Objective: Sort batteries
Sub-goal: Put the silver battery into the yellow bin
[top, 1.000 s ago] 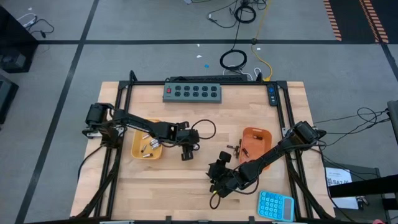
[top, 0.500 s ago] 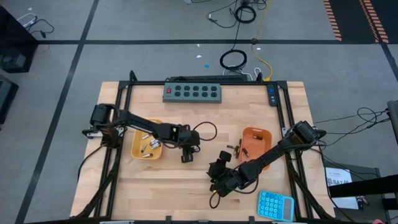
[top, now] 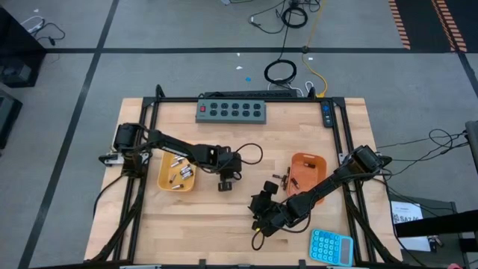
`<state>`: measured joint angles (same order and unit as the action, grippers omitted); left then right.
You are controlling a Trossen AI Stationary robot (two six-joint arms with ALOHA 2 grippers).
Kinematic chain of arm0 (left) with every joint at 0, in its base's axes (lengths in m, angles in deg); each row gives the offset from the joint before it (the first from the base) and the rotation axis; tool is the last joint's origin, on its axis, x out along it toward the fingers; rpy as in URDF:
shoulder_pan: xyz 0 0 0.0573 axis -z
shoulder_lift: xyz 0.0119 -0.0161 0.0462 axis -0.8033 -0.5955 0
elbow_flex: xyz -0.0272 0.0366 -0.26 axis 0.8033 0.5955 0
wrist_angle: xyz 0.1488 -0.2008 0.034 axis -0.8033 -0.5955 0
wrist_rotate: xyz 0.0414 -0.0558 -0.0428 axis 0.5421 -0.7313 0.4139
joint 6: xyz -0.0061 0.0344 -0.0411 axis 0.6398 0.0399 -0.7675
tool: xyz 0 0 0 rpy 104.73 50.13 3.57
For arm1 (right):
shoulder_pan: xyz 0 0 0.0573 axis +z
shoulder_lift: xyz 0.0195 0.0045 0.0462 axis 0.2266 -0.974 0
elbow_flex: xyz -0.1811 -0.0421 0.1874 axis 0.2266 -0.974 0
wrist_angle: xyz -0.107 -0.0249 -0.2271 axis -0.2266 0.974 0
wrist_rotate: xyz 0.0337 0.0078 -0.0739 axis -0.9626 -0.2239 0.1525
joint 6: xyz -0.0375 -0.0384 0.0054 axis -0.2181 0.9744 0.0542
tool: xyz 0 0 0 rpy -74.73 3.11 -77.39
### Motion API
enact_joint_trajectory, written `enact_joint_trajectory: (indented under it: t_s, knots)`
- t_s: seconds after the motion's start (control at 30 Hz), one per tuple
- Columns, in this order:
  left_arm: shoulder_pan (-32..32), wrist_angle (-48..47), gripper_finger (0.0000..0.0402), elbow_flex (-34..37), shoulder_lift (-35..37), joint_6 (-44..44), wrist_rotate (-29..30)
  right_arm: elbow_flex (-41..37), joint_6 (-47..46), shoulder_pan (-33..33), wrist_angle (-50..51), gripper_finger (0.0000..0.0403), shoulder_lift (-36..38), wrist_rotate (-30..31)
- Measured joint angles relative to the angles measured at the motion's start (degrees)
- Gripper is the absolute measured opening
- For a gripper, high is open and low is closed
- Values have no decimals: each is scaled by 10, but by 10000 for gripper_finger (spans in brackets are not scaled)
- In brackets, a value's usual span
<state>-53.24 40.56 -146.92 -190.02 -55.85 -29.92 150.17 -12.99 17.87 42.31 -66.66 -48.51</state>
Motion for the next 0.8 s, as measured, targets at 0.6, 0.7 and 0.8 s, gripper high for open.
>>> enact_joint_trajectory:
  t_s: [0.6, 0.7, 0.8]
  knots:
    - [39, -79, 44, 193, 370, -161, 136, -26, -6, -5, -4, 185, 0, 39]
    - [56, -98, 44, 246, 455, -239, 136, -26, 1, -9, -6, 185, 0, 38]
    - [73, -149, 44, 281, 516, -323, 136, -26, 10, -16, -8, 185, 0, 36]
